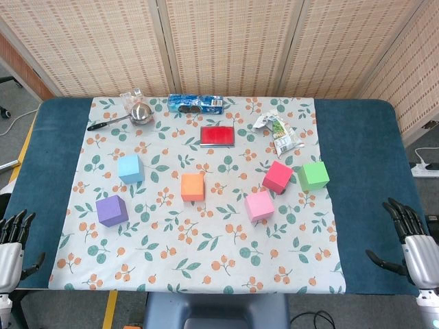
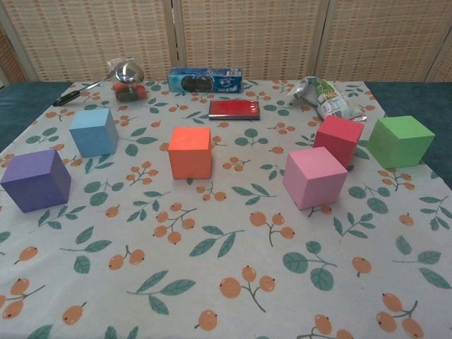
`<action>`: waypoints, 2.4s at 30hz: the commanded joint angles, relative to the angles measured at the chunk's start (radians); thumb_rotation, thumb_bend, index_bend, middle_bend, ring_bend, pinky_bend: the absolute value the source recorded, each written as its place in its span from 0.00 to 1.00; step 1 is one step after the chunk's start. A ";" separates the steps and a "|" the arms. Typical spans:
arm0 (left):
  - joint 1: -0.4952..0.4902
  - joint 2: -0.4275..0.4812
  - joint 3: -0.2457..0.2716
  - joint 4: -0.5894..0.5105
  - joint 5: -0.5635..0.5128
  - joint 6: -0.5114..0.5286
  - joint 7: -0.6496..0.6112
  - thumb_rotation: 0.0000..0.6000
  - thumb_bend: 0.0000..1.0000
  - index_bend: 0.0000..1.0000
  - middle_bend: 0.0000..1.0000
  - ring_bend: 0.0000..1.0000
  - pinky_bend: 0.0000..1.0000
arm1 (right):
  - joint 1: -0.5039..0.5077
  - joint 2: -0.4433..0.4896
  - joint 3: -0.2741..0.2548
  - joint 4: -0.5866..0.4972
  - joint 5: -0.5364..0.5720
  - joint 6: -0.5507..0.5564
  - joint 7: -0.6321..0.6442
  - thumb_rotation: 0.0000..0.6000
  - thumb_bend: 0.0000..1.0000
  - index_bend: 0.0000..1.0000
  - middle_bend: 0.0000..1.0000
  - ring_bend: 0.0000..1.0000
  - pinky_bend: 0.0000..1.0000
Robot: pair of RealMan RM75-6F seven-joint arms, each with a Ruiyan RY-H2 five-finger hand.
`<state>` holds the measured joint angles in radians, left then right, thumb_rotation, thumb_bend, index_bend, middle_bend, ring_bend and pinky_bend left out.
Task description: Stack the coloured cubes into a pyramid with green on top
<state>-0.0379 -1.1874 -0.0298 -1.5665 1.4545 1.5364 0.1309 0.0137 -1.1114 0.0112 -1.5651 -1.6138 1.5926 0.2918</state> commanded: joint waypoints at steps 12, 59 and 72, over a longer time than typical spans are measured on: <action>-0.146 0.128 -0.064 -0.080 0.038 -0.156 -0.091 1.00 0.32 0.08 0.00 0.00 0.00 | 0.019 0.050 0.010 -0.016 -0.044 0.018 0.047 1.00 0.00 0.00 0.00 0.00 0.00; -0.920 -0.227 -0.115 0.530 -0.824 -1.061 0.011 1.00 0.33 0.00 0.00 0.00 0.02 | 0.097 0.095 0.050 -0.092 0.014 -0.081 -0.026 1.00 0.00 0.00 0.00 0.00 0.00; -0.924 -0.297 -0.129 0.607 -0.803 -1.029 -0.019 1.00 0.32 0.28 0.29 0.28 0.16 | 0.094 0.090 0.048 -0.087 0.024 -0.081 -0.026 1.00 0.00 0.00 0.00 0.00 0.00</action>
<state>-0.9661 -1.4812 -0.1543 -0.9558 0.6362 0.4890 0.1161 0.1081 -1.0213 0.0595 -1.6521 -1.5897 1.5122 0.2662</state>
